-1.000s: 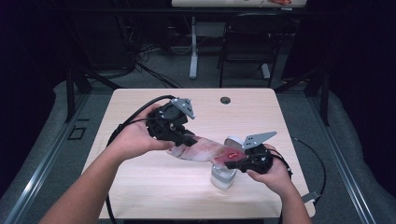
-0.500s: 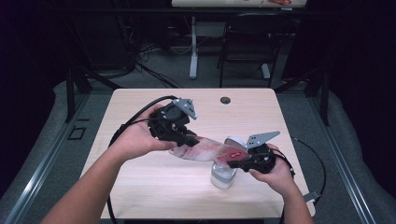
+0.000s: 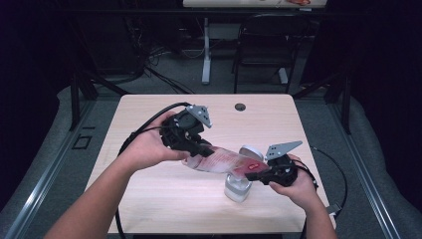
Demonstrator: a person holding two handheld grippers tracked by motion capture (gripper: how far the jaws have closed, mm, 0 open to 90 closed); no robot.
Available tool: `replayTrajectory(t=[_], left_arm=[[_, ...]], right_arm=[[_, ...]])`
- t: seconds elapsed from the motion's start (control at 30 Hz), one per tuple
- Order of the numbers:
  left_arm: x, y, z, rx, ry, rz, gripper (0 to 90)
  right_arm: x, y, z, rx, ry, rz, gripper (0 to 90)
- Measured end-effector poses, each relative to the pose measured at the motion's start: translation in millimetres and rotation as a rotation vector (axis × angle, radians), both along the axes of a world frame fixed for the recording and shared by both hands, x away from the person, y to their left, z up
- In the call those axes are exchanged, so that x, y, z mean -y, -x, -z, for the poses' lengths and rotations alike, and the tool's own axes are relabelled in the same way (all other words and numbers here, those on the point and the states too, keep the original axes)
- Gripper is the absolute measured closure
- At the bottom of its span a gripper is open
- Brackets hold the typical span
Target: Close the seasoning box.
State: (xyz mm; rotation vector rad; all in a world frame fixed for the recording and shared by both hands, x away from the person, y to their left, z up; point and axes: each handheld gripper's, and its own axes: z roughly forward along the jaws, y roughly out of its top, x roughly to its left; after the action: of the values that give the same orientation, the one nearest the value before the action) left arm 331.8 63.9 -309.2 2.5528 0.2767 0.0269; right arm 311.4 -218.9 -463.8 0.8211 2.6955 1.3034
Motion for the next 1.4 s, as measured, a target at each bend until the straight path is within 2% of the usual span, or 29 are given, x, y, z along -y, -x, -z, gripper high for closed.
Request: replayTrajectory(t=[0.4, 1.4], left_arm=[[3.0, -0.6, 0.3, 0.005, -0.012, 0.004, 78.8], [12.8, -2.0, -1.1, 0.008, 0.003, 0.013, 77.4]], right_arm=[[-1.9, -1.6, 3.7, -0.017, 0.006, -0.011, 88.1], [2.2, -4.0, 8.8, -0.036, 0.007, -0.006, 88.1]])
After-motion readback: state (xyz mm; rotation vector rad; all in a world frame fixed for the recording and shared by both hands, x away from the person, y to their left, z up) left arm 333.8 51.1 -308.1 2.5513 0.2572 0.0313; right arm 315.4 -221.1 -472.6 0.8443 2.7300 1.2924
